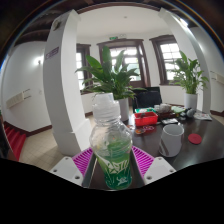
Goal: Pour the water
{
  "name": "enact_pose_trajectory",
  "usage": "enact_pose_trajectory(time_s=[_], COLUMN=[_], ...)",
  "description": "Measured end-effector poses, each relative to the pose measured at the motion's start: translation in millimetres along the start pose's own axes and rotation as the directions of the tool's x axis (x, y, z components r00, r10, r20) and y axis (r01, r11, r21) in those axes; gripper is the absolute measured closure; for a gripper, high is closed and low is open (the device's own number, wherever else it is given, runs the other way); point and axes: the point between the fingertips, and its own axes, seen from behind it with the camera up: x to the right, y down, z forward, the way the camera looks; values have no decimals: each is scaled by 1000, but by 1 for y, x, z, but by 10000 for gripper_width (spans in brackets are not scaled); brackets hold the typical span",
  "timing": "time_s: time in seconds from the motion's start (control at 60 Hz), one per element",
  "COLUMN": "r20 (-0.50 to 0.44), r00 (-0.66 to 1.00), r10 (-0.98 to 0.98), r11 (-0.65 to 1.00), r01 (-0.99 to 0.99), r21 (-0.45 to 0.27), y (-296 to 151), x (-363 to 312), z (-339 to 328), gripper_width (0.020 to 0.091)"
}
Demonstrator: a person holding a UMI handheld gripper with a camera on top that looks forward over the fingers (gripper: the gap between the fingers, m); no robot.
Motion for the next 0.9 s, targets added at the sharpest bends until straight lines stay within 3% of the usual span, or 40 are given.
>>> enact_pose_trajectory(time_s=[0.067,0.133,0.233,0.567,0.683,0.75,0.9], r20=[1,-8,-17,0,4,53,209], r00=[1000,999,996,998,989,940,641], r10=[-8,-32,-88,-56,151,337,739], r11=[1000,1000,996,998,989,941,656], r01=[8,32,88,56,-151,-338,-754], r21=[1,1,4,19,11,15,-6], y=[1,2,3,1,-15,-31,-71], x=[1,2,3,5,14,17,24], z=[3,3,2,5,12,20,38], gripper_width=[554,590,722,743,742,743,741])
